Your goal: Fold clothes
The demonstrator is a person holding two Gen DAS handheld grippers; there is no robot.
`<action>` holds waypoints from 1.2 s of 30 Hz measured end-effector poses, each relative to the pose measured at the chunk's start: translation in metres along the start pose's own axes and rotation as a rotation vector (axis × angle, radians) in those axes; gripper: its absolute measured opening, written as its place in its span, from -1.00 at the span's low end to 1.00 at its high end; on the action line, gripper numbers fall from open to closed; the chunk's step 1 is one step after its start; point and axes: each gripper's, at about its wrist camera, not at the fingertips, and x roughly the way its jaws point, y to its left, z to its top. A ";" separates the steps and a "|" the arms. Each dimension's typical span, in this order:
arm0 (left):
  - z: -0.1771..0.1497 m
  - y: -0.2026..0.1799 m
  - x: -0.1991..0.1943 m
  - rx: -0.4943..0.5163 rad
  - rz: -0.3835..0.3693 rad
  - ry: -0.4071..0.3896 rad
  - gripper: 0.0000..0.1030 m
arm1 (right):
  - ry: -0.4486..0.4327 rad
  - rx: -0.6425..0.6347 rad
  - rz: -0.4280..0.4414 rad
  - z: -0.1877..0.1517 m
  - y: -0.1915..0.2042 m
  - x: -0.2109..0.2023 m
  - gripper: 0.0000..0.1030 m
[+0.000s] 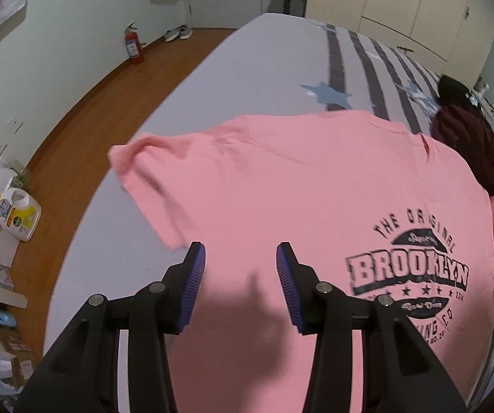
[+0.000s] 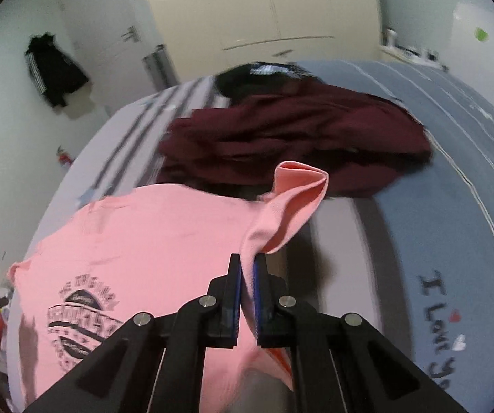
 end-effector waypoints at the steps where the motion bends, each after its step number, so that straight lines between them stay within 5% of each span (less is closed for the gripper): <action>1: 0.002 0.009 -0.002 -0.006 -0.001 -0.004 -0.22 | 0.002 -0.016 0.012 0.001 0.018 0.004 -0.89; 8: 0.012 0.057 -0.010 0.051 -0.013 -0.013 -0.22 | 0.052 -0.126 0.081 0.002 0.156 0.052 -0.79; 11: 0.013 0.073 -0.004 0.063 -0.016 0.002 -0.22 | 0.103 -0.123 0.061 -0.005 0.176 0.071 -0.74; 14: 0.014 0.084 0.004 0.054 -0.022 0.007 -0.22 | 0.095 -0.091 0.003 -0.011 0.164 0.069 -0.46; 20: 0.013 0.087 0.017 0.045 -0.023 0.039 -0.22 | 0.168 -0.100 -0.101 -0.031 0.122 0.084 -0.44; 26: 0.015 0.080 0.028 0.057 -0.028 0.061 -0.22 | 0.095 -0.105 -0.233 -0.013 0.102 0.083 -0.44; 36: 0.025 0.051 0.043 0.069 -0.030 0.075 -0.22 | 0.167 -0.212 -0.208 0.014 0.098 0.136 -0.55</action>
